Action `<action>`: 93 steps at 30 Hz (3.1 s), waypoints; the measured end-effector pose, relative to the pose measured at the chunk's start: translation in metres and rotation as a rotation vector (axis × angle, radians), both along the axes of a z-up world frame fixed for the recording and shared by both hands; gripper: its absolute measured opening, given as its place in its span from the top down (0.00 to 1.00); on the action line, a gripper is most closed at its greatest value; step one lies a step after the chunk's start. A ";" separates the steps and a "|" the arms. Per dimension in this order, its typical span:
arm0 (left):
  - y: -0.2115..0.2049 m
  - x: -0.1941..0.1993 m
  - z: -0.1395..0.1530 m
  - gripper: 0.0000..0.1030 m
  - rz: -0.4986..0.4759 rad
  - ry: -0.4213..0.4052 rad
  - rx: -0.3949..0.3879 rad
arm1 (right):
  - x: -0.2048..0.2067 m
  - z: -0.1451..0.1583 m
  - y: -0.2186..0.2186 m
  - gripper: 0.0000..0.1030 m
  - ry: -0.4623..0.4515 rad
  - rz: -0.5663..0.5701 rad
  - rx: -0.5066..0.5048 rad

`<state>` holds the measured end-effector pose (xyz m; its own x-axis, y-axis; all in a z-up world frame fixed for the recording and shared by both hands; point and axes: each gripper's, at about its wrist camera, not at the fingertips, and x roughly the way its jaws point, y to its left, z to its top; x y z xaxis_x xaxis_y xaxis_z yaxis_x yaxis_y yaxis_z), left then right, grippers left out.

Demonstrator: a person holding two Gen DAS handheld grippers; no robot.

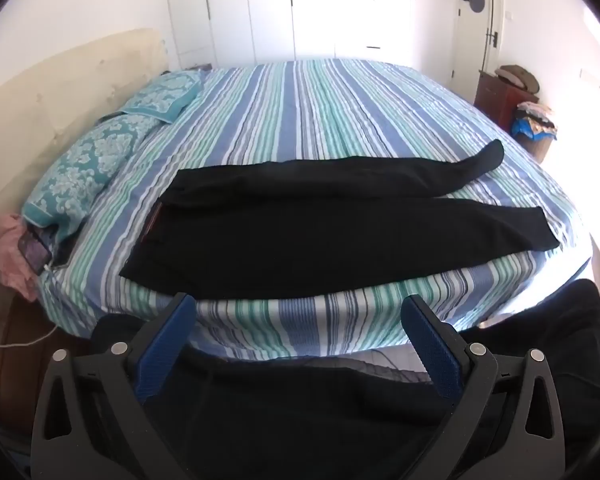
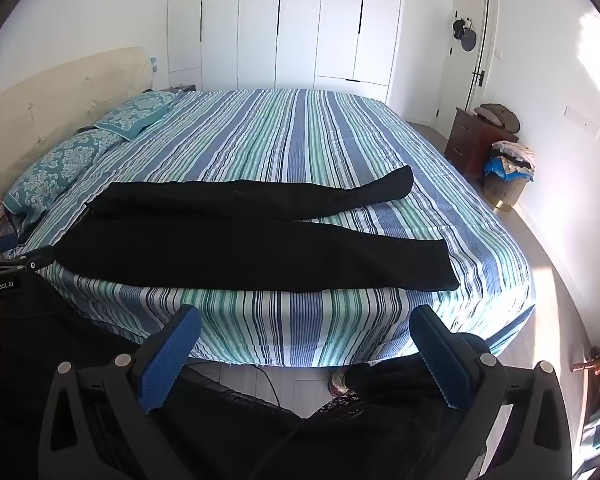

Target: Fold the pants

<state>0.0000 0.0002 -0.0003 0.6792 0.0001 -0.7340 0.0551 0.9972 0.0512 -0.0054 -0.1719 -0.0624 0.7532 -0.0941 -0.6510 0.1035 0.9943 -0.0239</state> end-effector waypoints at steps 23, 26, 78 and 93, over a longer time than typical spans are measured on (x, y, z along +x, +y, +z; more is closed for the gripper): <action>0.001 0.007 -0.003 0.01 0.021 -0.008 -0.040 | 0.015 -0.005 -0.014 0.00 0.062 -0.129 -0.022; -0.003 0.007 -0.002 0.01 0.016 -0.018 -0.025 | 0.017 -0.007 -0.014 0.00 0.070 -0.136 -0.024; -0.007 0.017 -0.016 0.01 0.005 0.041 0.068 | 0.035 -0.025 -0.011 0.00 0.144 -0.167 -0.084; -0.010 0.024 -0.017 0.01 -0.002 0.047 0.061 | 0.037 -0.020 -0.010 0.00 0.115 -0.130 -0.106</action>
